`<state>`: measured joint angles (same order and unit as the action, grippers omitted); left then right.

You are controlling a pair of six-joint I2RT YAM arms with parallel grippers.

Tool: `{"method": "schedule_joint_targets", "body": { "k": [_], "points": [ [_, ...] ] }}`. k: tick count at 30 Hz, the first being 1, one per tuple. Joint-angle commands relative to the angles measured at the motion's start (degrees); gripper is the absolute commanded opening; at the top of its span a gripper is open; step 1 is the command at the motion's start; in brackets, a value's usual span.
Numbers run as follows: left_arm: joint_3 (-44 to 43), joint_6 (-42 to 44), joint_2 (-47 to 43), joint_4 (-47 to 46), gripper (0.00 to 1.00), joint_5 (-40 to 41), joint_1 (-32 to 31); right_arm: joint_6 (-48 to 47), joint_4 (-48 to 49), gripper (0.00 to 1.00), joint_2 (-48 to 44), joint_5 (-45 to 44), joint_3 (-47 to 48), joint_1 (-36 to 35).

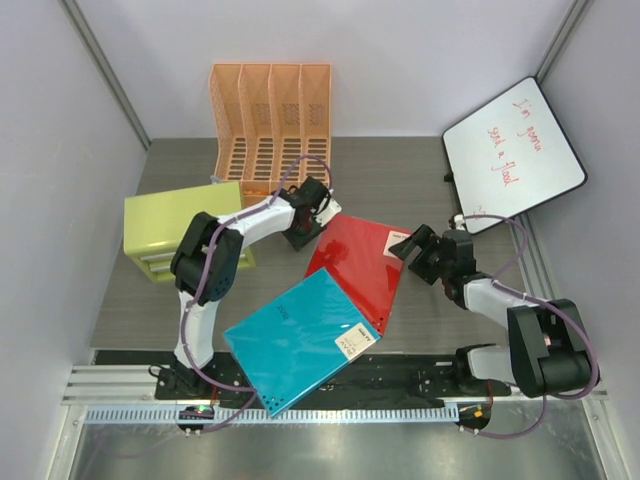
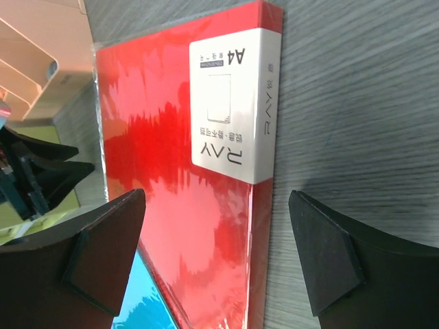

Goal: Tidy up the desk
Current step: Pick up the folder from the corner of the board.

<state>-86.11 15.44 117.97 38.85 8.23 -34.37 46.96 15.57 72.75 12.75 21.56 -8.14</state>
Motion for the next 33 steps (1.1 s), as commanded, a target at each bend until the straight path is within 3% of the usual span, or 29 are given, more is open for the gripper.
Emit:
{"method": "schedule_joint_targets", "body": {
  "k": [1,14,26,33],
  "points": [
    [-0.55,-1.11,1.03,-4.92,0.4,-0.49,0.27,2.08,6.39,0.91,1.95,1.57,-0.99,0.58],
    [-4.59,-4.1,6.65,-5.02,0.39,-4.98,-2.54,7.09,14.92,0.89,11.09,3.68,-1.09,0.67],
    [-6.0,-4.45,9.12,-4.66,0.39,-6.03,-5.53,6.83,12.81,0.88,9.34,3.42,-2.22,0.67],
    [-7.67,-4.63,10.34,-4.57,0.39,-7.26,-7.64,11.39,20.0,0.87,11.18,5.26,-6.53,0.67]
  ]
}}
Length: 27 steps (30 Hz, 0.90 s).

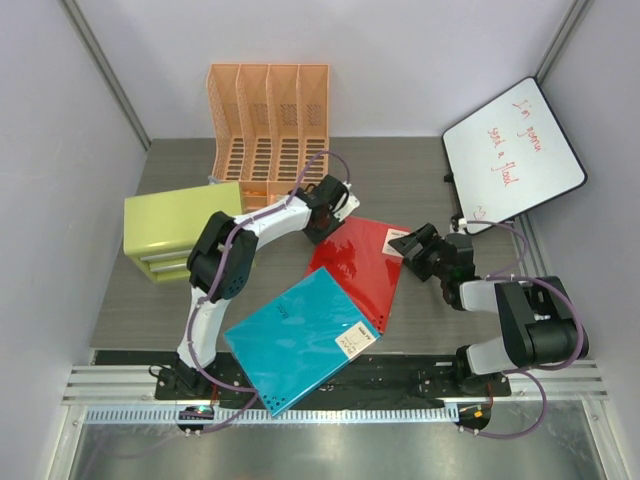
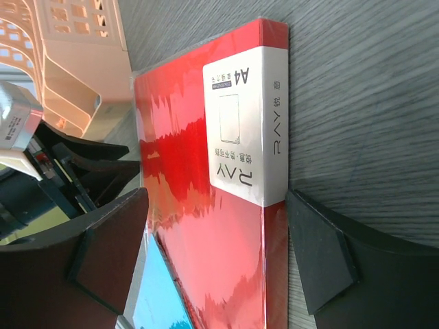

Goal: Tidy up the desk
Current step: Pick up the folder from the corner of the board.

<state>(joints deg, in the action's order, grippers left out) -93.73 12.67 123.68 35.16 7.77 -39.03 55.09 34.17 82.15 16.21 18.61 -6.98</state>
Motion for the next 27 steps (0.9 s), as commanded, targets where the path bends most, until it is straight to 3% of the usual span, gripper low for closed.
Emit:
{"method": "schedule_joint_targets", "body": {
  "k": [1,11,21,24,27],
  "points": [
    [-0.22,-1.86,4.73,-0.88,0.39,-6.98,-3.16,3.7,2.12,0.87,2.57,2.25,-3.93,-0.49],
    [-2.24,-2.12,6.75,-0.44,0.38,-10.4,-7.37,8.36,14.5,0.82,9.95,7.6,-3.58,-2.51],
    [-6.02,-2.73,9.48,-0.44,0.37,-11.81,-10.81,13.28,28.57,0.64,15.06,15.42,-5.42,-4.09],
    [-7.43,-2.91,10.18,-0.44,0.37,-11.99,-11.33,13.38,28.58,0.65,13.84,16.31,-6.04,-5.4],
    [-9.09,-3.09,11.06,-0.27,0.37,-12.17,-12.21,10.75,22.1,0.66,11.99,16.4,-4.3,-8.21]
  ]
}}
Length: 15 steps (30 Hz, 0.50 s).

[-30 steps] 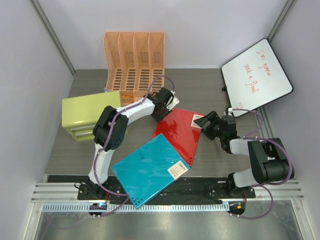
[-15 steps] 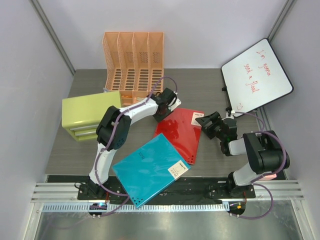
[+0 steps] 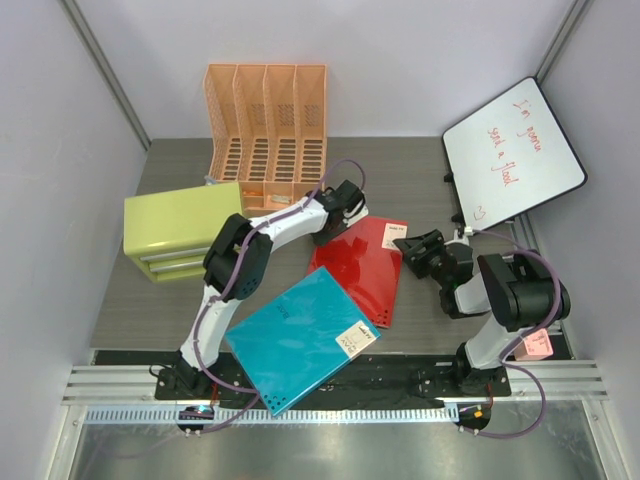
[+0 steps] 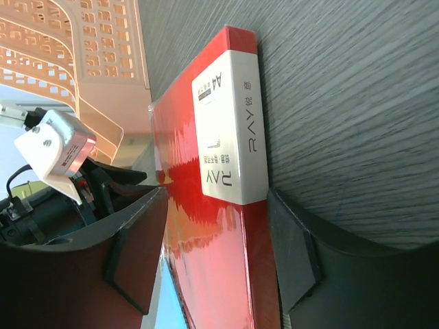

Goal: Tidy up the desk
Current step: Pick up the folder from the corner of the board.

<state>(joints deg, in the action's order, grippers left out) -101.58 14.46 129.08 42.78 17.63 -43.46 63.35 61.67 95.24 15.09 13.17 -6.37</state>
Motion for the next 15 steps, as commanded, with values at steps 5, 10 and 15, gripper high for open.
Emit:
{"method": "schedule_joint_targets", "body": {
  "k": [5,10,15],
  "points": [
    [-2.57,-4.97,6.1,-7.98,0.36,-22.81,-9.18,-3.22,-23.85,0.84,-4.88,14.1,4.41,-12.87],
    [-2.92,-5.23,6.63,-8.07,0.36,-23.43,-9.62,-2.8,-29.24,0.74,-7.44,10.92,3.88,-14.19],
    [-2.66,-5.41,6.28,-8.42,0.36,-23.96,-9.8,-1.82,-26.77,0.74,-3.75,11.46,3.27,-16.39]
  ]
}}
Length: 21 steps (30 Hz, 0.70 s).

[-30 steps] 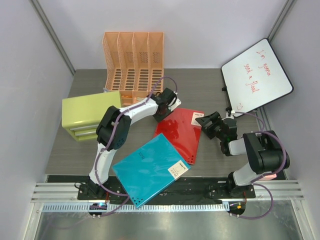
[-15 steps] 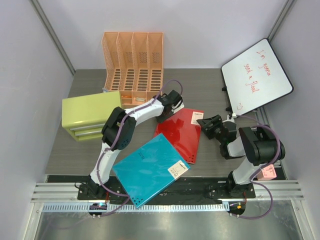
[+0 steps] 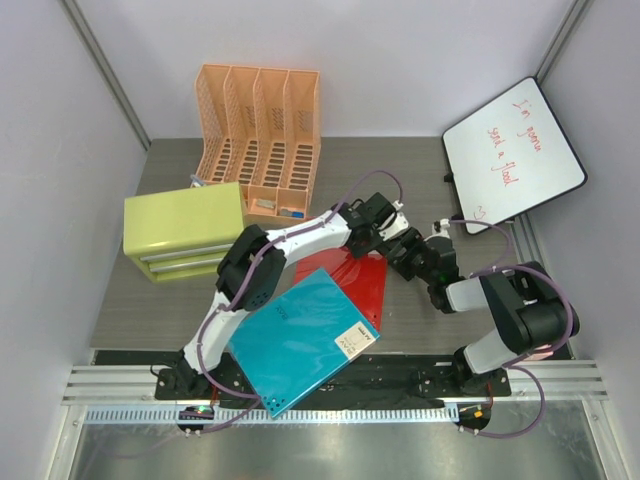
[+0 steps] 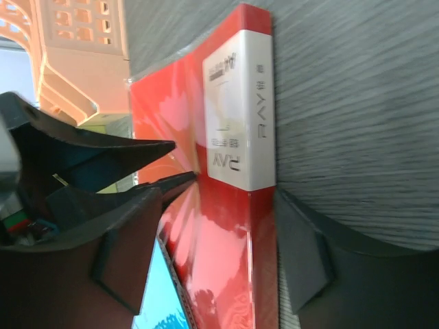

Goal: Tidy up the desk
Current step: Pick up the folder from the corner of the board.

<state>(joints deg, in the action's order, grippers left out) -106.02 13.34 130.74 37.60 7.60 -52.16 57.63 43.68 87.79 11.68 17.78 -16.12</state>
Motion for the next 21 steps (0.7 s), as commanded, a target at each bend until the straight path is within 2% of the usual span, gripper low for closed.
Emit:
{"method": "schedule_joint_targets", "body": {
  "k": [1,6,9,13,14,16,17,20,21],
  "points": [
    [2.13,-4.2,4.53,-3.24,0.36,-13.92,-1.1,3.29,-11.22,0.74,3.1,13.99,-1.17,-6.64],
    [3.01,-2.71,2.34,-2.89,0.36,-11.47,-1.01,-4.88,-26.96,0.75,-6.02,4.78,2.69,-6.64],
    [1.79,-2.53,-0.83,-1.31,0.36,-10.94,-0.4,-9.01,-33.82,0.73,-8.59,3.61,3.83,-6.56],
    [-1.65,-3.85,-6.89,7.02,0.37,-14.61,2.15,-12.09,-41.04,0.66,-9.39,3.17,4.37,-6.73],
    [-1.74,-3.76,-8.47,8.0,0.37,-14.8,2.67,-12.79,-41.48,0.57,-9.65,3.17,4.45,-6.73],
    [-0.25,-2.54,-13.91,10.55,0.38,-14.11,3.99,-13.5,-42.8,0.47,-9.57,3.43,4.81,-6.73],
    [0.71,-2.1,-16.02,11.17,0.38,-13.66,4.61,-13.85,-42.98,0.35,-9.3,3.7,5.07,-6.73],
    [6.24,-1.04,-23.14,12.57,0.38,-12.43,7.85,-13.86,-42.63,0.22,-8.34,4.4,4.2,-6.73],
    [9.57,-0.69,-24.55,12.75,0.38,-11.99,10.21,-13.86,-41.93,0.21,-8.16,4.49,3.93,-6.73]
  ]
}}
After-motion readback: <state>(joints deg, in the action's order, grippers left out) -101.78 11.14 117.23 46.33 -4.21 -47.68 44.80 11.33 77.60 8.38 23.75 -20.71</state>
